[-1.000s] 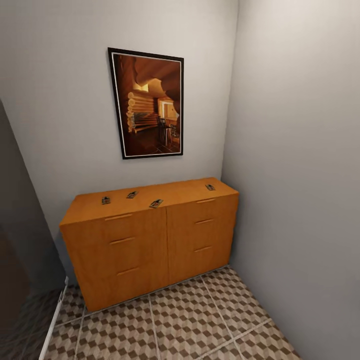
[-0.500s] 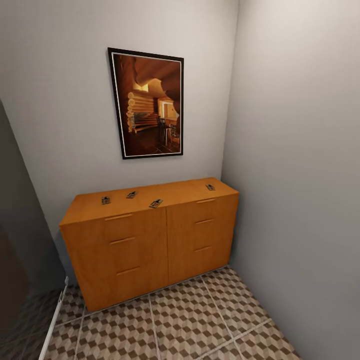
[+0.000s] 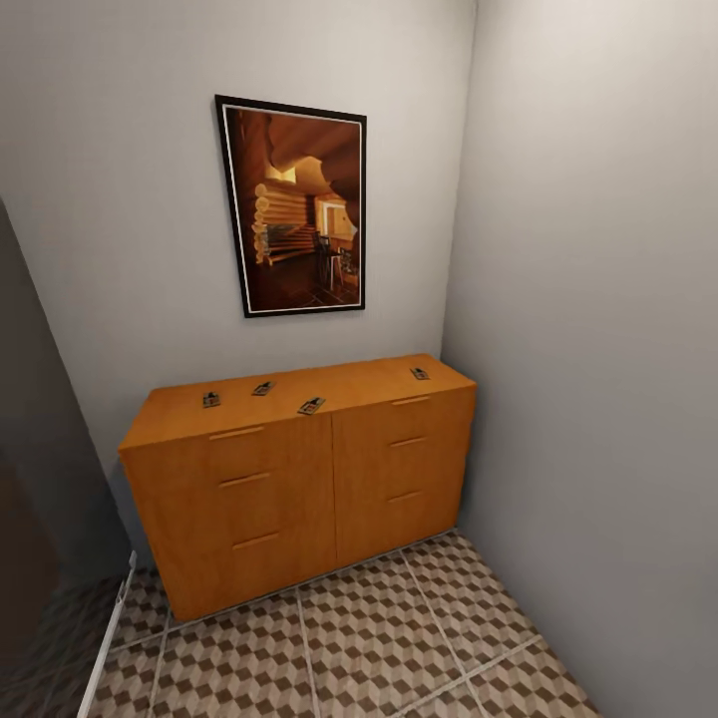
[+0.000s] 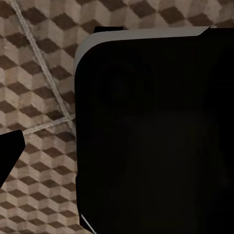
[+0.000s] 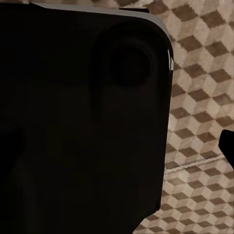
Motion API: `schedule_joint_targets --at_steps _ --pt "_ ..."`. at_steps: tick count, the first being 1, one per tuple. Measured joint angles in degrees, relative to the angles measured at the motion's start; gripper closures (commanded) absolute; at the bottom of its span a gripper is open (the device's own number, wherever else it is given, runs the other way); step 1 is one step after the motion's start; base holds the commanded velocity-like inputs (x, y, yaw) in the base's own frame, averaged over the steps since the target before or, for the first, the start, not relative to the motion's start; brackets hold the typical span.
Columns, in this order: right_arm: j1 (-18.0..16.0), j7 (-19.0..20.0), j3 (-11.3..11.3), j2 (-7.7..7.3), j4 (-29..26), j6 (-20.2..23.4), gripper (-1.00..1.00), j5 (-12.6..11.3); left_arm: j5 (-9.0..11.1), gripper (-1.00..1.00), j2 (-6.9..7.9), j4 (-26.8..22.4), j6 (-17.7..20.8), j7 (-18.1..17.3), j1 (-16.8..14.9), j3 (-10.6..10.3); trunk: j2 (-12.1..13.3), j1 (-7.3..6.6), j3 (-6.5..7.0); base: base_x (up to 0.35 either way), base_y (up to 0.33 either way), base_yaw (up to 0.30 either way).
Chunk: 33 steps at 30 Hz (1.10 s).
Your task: Take the four mousetraps from the cabinet in the bathroom and place them on the bathroom floor. Make sure all four end up on the same floor surface, and ensure that at least two of them are either under or directly next to the same bathroom sink.
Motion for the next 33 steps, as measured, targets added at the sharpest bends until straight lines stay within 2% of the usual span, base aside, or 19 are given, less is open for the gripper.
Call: schedule_joint_targets --at_steps 6,23,33 --pt "0.0 0.0 0.1 -0.13 0.0 0.0 -1.00 0.1 0.1 -1.00 -0.07 0.0 0.1 0.0 0.0 0.0 0.0 -0.02 0.00 0.112 0.000 0.000" --pt "0.0 0.0 0.2 -0.12 0.0 0.0 -1.00 0.2 0.3 -1.00 -0.07 0.0 0.2 0.1 0.0 0.1 0.0 -0.02 0.00 0.271 0.000 0.000" --pt "0.0 0.0 0.2 -0.12 0.0 0.0 -1.00 0.2 0.3 -1.00 -0.07 0.0 0.1 0.1 0.0 0.1 0.0 0.00 0.00 0.079 0.000 0.000"
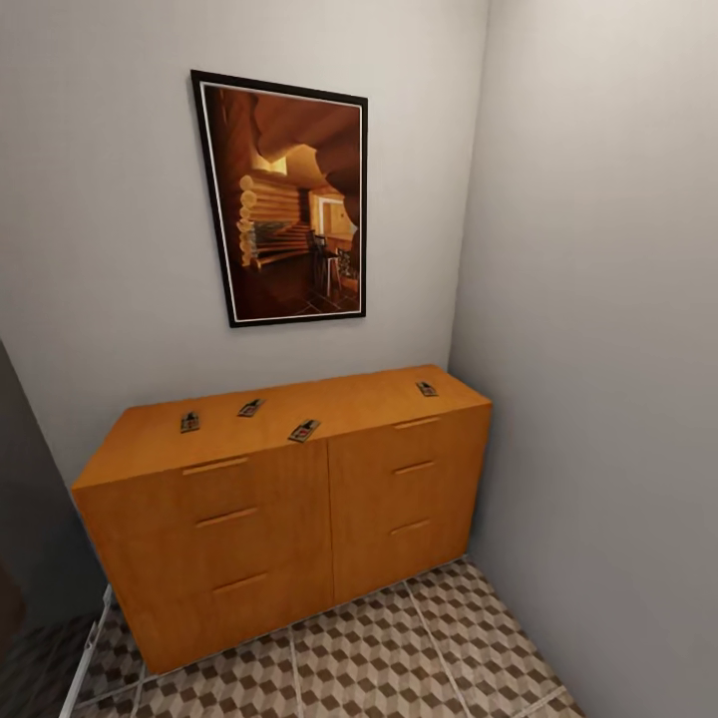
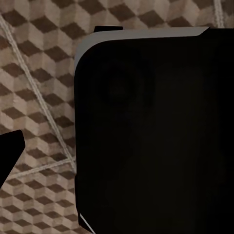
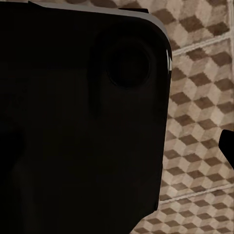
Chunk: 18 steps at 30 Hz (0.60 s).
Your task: Take the four mousetraps from the cabinet in the bathroom and place them on the bathroom floor. Make sure all four end up on the same floor surface, and ensure that at least two of them are either under or directly next to the same bathroom sink.
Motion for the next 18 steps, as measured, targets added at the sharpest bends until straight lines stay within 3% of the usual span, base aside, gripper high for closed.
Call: schedule_joint_targets --at_steps 18 --pt "0.0 0.0 0.0 -0.11 0.0 0.0 -1.00 0.1 0.0 -1.00 0.00 0.0 -0.1 0.0 0.0 0.1 0.0 0.01 0.00 0.003 0.000 0.000"
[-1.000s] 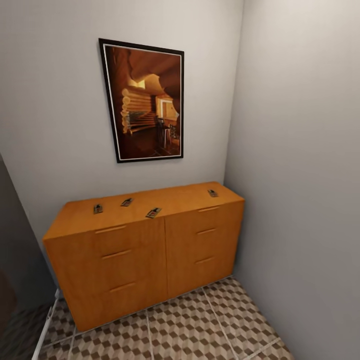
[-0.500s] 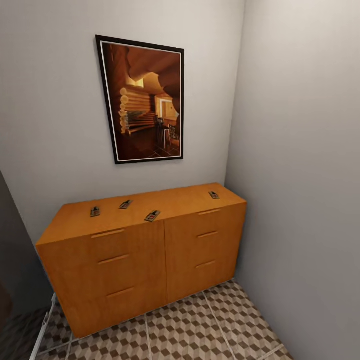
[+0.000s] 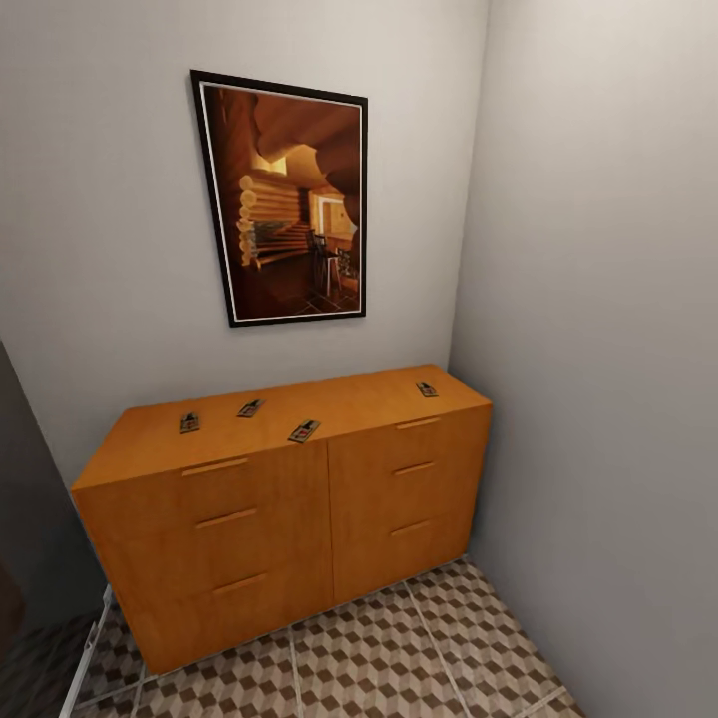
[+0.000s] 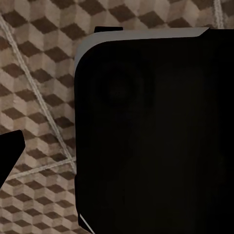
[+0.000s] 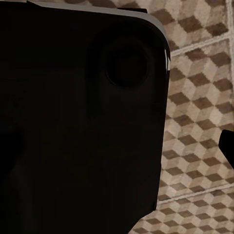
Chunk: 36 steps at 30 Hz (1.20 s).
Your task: Take the four mousetraps from the cabinet in the bathroom and place them on the bathroom floor. Make sure all four end up on the same floor surface, and ensure that at least two of them are either under or directly next to the same bathroom sink.
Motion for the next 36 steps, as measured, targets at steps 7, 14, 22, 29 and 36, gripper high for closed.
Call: schedule_joint_targets --at_steps 7,14,22,29,36 --pt "0.0 0.0 -0.1 -0.12 0.0 -0.1 -1.00 0.0 0.0 -1.00 -0.07 0.0 0.0 0.0 0.0 0.0 0.0 0.00 0.00 0.000 0.000 0.000" --pt "0.0 -0.4 0.0 -0.38 -0.2 0.0 -1.00 0.0 -0.1 -1.00 -0.68 -1.3 0.0 0.1 0.0 -0.2 0.0 0.00 0.00 0.000 0.000 0.000" --pt "-0.1 -1.5 0.1 -0.53 -5.5 0.3 -1.00 0.1 -0.1 -1.00 -1.70 -10.5 0.6 0.1 0.0 -0.3 0.0 0.00 0.01 0.000 0.000 0.000" --pt "-0.1 -1.7 0.2 -0.62 -14.4 2.8 -1.00 0.1 -0.1 -1.00 -1.82 -22.3 4.4 0.1 0.0 -0.4 0.0 0.00 0.02 0.000 0.000 0.000" --pt "-0.1 -1.8 0.1 -0.77 -24.4 8.9 -1.00 0.1 -0.3 -1.00 -1.89 -35.9 14.0 0.0 0.0 -0.5 0.0 0.00 0.03 0.000 0.000 0.000"
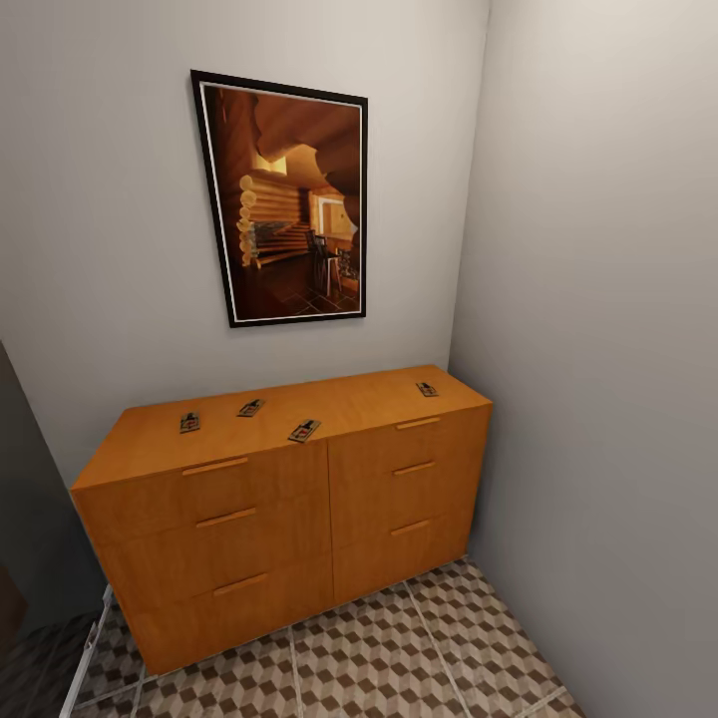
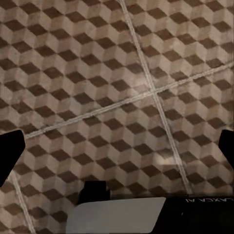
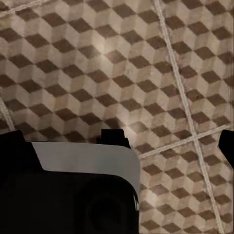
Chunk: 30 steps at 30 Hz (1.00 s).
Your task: Take the four mousetraps from the cabinet in the bathroom and place them on the bathroom floor. Make sure all four end up on the same floor surface, and ensure that at least two of them are either under or directly next to the same bathroom sink.
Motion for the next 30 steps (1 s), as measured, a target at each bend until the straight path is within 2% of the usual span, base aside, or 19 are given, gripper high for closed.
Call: schedule_joint_targets --at_steps 4,5,10,12,14,22,23,28,30 --pt "0.0 0.0 -0.1 -0.43 -7.2 4.6 -1.00 0.0 -0.2 -1.00 -0.03 -9.4 6.6 0.0 0.0 -0.2 0.0 0.00 0.00 0.000 0.000 0.000" --pt "0.0 0.0 -0.1 -0.43 -7.2 4.6 -1.00 0.0 -0.3 -1.00 -0.03 -9.4 6.6 0.0 0.0 -0.2 0.0 0.00 -0.01 0.000 0.000 0.000" --pt "0.0 -0.1 -0.4 -1.66 -15.5 9.1 -1.00 0.0 -0.4 -1.00 0.03 -19.5 13.0 0.0 0.0 -0.4 0.0 0.00 -0.01 0.000 0.000 0.000" --pt "0.0 -0.1 -0.5 -2.31 -18.9 10.7 -1.00 0.0 -0.4 -1.00 0.04 -23.4 14.8 -0.1 0.0 -0.5 0.0 0.00 -0.01 0.000 0.000 0.000" --pt "0.0 -0.1 -0.5 -2.65 -20.6 11.5 -1.00 0.0 -0.4 -1.00 0.04 -25.4 15.6 -0.1 0.0 -0.5 0.0 0.00 -0.01 0.000 0.000 0.000" --pt "0.0 -0.4 -0.8 -4.51 -37.3 21.1 -1.00 0.0 -0.5 -1.00 -0.34 -40.1 21.9 -0.2 0.0 -1.5 0.0 0.00 -0.02 0.000 0.000 0.000" --pt "0.0 -0.4 -0.8 -4.51 -37.4 21.1 -1.00 0.0 -0.5 -1.00 -0.34 -40.1 21.9 -0.2 0.0 -1.5 0.0 0.00 -0.02 0.000 0.000 0.000" --pt "-0.1 -1.7 -1.5 -4.83 -47.4 26.6 -1.00 0.0 -0.6 -1.00 -1.54 -45.3 26.7 -0.1 -1.0 -3.9 0.0 0.00 -0.01 0.000 0.000 0.000" --pt "-0.1 -2.0 -1.6 -4.86 -49.0 27.3 -1.00 0.0 -0.6 -1.00 -1.78 -45.9 27.5 -0.1 -1.6 -4.4 0.0 0.00 0.00 0.000 0.000 0.000"
